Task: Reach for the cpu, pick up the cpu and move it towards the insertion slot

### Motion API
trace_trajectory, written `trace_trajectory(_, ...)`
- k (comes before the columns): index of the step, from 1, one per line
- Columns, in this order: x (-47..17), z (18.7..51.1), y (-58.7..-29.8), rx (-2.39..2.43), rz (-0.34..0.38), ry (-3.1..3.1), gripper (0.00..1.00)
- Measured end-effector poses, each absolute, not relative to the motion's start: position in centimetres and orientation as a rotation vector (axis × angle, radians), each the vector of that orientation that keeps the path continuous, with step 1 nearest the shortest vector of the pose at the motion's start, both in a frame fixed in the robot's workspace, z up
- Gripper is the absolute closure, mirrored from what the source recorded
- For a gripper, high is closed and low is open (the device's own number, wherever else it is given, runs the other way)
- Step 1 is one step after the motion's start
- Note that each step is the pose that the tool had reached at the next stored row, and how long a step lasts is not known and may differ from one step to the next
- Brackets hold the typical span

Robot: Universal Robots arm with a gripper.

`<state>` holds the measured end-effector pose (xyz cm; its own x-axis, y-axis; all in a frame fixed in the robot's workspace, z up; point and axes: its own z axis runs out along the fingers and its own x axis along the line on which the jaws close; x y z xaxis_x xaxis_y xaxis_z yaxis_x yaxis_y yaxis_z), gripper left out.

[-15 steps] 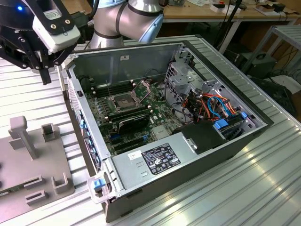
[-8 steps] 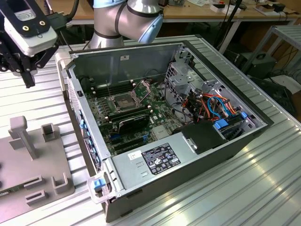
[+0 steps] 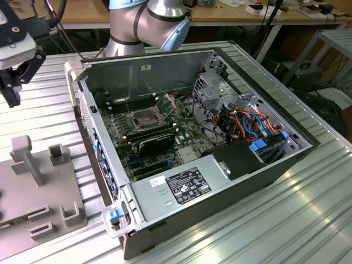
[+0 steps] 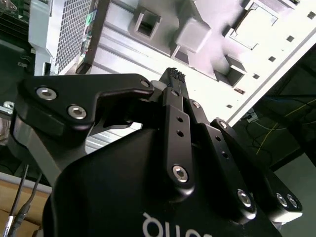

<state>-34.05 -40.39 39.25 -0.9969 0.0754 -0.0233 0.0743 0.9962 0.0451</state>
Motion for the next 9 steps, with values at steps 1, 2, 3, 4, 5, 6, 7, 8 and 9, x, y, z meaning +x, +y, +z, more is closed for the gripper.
trace_trajectory(1, -34.7, 39.2, -40.5, 0.117, 0.069, 3.114, 0.89)
trace_trajectory(2, -35.4, 39.2, -40.5, 0.117, 0.069, 3.114, 0.89)
trace_trajectory(3, -36.2, 39.2, -40.7, 0.116, 0.069, 3.114, 0.89)
trace_trajectory(4, -36.6, 39.2, -40.7, 0.117, 0.069, 3.114, 0.89)
trace_trajectory(5, -37.1, 39.2, -40.8, 0.117, 0.069, 3.114, 0.89)
trace_trajectory(6, -37.5, 39.2, -40.9, 0.117, 0.069, 3.114, 0.89)
trace_trajectory(7, -37.9, 39.2, -41.0, 0.117, 0.069, 3.114, 0.89)
trace_trajectory(8, -38.4, 39.2, -41.1, 0.117, 0.069, 3.114, 0.89)
trace_trajectory(9, -38.9, 39.2, -41.2, 0.117, 0.069, 3.114, 0.89)
